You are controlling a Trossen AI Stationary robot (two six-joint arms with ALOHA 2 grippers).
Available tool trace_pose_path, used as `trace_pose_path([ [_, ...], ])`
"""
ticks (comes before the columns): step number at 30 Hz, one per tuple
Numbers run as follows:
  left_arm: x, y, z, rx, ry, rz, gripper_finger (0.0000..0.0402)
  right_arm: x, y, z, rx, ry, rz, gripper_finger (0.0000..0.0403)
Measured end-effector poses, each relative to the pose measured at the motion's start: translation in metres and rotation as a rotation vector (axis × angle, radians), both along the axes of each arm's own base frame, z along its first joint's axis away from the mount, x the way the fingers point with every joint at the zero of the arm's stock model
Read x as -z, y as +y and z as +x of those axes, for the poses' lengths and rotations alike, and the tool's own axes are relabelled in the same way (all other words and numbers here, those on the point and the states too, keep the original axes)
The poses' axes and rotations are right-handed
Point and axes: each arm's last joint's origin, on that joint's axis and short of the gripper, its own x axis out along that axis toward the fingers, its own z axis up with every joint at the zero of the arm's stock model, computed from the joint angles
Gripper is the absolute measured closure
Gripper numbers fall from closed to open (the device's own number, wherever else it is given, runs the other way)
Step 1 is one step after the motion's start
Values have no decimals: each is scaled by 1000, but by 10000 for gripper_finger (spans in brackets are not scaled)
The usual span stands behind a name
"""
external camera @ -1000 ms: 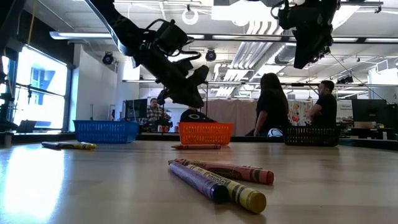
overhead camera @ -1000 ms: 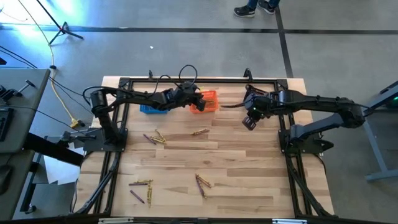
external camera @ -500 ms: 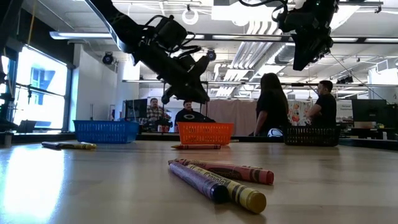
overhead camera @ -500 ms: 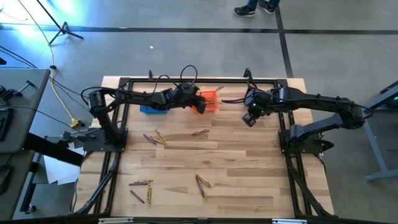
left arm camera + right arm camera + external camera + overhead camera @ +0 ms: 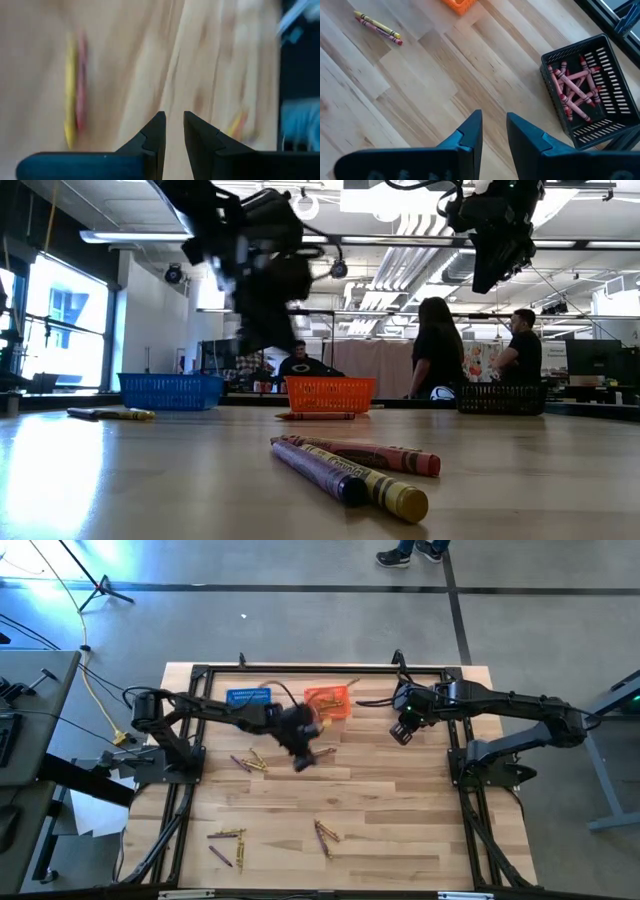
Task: Sort crayons
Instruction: Put the yellow crayon into the orange bin
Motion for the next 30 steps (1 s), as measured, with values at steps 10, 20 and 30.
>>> trace_pose_path([
  [10, 18, -53, -45, 159, 519, 206, 343, 0, 0, 0, -50, 12, -11, 330],
  [20, 19, -66, -51, 455, 494, 363, 343, 0, 0, 1, -51, 4, -12, 330],
  [30, 13, -49, -76, 775, 552, 515, 343, -1, -3, -1, 6, 33, -110, 326],
])
